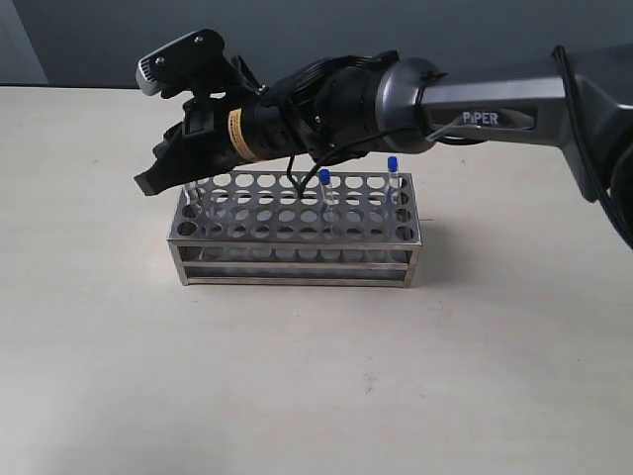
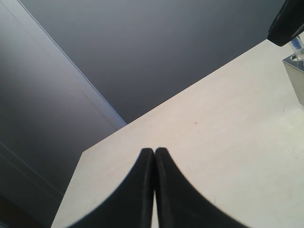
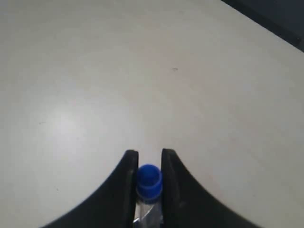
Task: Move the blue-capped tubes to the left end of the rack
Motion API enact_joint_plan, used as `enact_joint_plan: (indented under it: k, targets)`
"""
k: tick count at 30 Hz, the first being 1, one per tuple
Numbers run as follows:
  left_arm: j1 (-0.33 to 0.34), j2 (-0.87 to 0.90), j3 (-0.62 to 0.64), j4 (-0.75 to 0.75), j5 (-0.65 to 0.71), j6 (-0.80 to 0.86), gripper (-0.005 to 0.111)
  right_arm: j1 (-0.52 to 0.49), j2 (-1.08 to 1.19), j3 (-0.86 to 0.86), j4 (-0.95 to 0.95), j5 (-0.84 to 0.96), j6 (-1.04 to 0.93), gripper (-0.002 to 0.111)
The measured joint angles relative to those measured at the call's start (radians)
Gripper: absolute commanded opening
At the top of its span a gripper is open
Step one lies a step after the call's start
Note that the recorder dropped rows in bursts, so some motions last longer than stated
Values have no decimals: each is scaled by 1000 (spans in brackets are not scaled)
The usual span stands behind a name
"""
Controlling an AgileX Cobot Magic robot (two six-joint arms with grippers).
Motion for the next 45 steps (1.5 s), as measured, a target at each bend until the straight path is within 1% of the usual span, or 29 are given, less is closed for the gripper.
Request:
enact_joint_plan:
  k: [4,6,9,14,17,18,25,27,31,33,45]
  targets:
    - [0,0,0,0,0,0,1,0,0,0,2,-23,4,41]
    - [0,0,0,0,0,0,1,4,2,0,2,-54,13,45]
    - [0,0,0,0,0,0,1,11,2,2,2,-73,32,39]
    - [0,0,0,0,0,0,1,11,-16,2,2,-75,40,22]
    - [0,0,0,0,0,0,1,11,-27,2,3,-75,40,15]
    - [0,0,0,0,0,0,1,11,-29,2,3,-75,40,15]
    - [0,0,0,0,0,0,1,11,-31,2,6,-89,37,15]
    - [0,0,0,0,0,0,1,11,-31,2,6,-109,27,19]
    - [0,0,0,0,0,0,1,11,-31,2,6,-131,18,34]
    - [0,0,0,0,0,0,1,11,-31,2,6,-139,13,39]
    - [0,0,0,0,0,0,1,11,-31,2,6,-92,-91,38]
